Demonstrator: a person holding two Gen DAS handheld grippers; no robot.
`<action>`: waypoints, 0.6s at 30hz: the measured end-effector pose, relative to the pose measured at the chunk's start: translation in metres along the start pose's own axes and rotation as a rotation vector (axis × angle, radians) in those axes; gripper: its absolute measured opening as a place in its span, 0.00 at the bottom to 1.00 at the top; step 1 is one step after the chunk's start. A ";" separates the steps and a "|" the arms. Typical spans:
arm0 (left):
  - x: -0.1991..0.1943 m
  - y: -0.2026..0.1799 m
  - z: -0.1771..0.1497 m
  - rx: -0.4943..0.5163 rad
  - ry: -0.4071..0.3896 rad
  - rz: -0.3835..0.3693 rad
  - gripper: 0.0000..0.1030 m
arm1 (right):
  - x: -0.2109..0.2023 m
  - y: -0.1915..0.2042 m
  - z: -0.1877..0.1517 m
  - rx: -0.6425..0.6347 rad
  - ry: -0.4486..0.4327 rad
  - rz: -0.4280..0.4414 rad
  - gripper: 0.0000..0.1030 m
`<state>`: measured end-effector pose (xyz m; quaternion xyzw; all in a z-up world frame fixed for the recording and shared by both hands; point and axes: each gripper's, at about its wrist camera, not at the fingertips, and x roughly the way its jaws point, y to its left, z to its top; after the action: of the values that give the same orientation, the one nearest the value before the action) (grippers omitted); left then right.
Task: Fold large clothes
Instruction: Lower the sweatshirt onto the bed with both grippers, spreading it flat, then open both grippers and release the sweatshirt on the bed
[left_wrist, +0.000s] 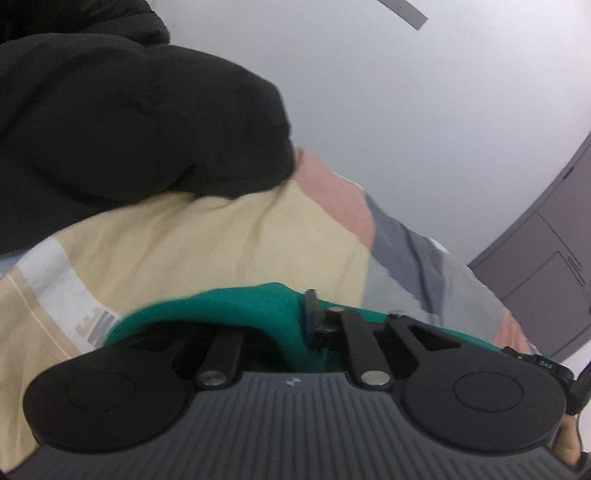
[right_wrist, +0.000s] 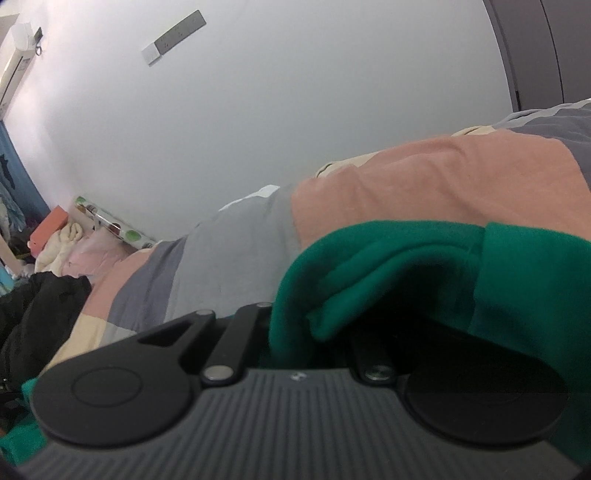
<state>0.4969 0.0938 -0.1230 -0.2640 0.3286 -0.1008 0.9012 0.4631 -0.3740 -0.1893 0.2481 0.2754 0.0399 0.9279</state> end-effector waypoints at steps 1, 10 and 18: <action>-0.007 -0.003 0.001 -0.009 -0.004 -0.019 0.56 | -0.003 0.002 0.000 -0.001 0.002 -0.004 0.21; -0.093 -0.078 -0.013 0.197 -0.077 0.088 0.65 | -0.071 0.029 0.004 0.004 -0.033 0.023 0.60; -0.179 -0.135 -0.052 0.303 -0.136 0.103 0.65 | -0.170 0.065 0.000 -0.087 -0.105 0.092 0.60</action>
<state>0.3252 0.0224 0.0132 -0.1142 0.2612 -0.0848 0.9548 0.3234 -0.3536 -0.0742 0.2216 0.2127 0.0811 0.9482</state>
